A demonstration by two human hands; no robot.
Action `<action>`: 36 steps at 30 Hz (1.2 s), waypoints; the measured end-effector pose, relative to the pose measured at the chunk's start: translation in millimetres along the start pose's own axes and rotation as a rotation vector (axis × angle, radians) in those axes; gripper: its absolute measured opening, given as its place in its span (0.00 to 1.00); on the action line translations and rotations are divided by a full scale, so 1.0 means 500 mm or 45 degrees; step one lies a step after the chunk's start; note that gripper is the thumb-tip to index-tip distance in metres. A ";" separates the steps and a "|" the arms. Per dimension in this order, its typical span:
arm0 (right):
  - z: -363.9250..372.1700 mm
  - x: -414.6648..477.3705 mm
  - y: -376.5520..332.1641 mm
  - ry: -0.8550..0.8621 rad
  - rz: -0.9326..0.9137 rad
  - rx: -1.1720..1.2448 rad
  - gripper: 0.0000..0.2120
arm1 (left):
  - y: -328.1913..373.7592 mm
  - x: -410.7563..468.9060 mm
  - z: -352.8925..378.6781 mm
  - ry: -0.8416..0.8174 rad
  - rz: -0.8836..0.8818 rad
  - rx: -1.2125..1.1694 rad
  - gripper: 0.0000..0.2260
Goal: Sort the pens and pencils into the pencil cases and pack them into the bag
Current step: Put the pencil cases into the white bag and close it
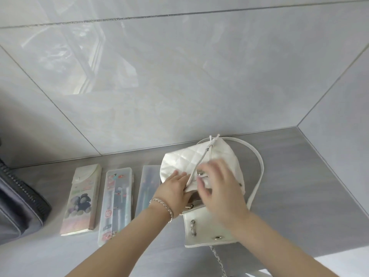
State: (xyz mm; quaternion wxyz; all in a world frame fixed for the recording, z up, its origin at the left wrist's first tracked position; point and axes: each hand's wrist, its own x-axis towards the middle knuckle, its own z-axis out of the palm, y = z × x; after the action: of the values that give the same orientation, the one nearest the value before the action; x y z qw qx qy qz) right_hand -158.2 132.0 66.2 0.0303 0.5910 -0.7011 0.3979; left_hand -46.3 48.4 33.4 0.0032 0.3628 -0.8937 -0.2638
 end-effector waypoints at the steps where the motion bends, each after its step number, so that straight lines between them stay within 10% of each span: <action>1: 0.006 -0.028 0.001 -0.133 -0.131 -0.083 0.10 | 0.006 0.004 -0.011 0.055 -0.032 -0.069 0.16; 5: 0.017 -0.056 0.031 -0.779 0.087 -0.505 0.26 | 0.030 0.036 -0.073 0.158 -0.226 -0.174 0.16; 9: -0.008 -0.002 0.033 -0.976 -0.014 -0.674 0.18 | 0.062 0.080 -0.113 0.112 -0.347 -0.212 0.18; 22: -0.074 -0.024 0.004 -0.931 -0.348 -0.740 0.08 | -0.004 0.189 -0.139 0.113 -0.577 0.112 0.12; 26: -0.089 0.026 0.001 -1.156 0.040 -0.283 0.11 | 0.003 0.155 -0.124 0.123 -0.512 0.139 0.14; 33: -0.039 0.096 0.044 -0.607 0.515 0.085 0.12 | -0.033 0.042 -0.109 0.271 -0.551 -0.926 0.19; 36: -0.029 0.098 0.053 -0.536 0.596 0.168 0.06 | -0.096 -0.004 -0.042 0.209 -0.736 -0.334 0.20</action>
State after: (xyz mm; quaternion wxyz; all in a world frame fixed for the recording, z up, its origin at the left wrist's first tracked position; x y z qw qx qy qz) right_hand -201.7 101.0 87.4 -0.2462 0.4837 -0.7815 0.3076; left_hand -9.8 11.2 29.3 0.0469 0.6182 -0.7088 -0.3366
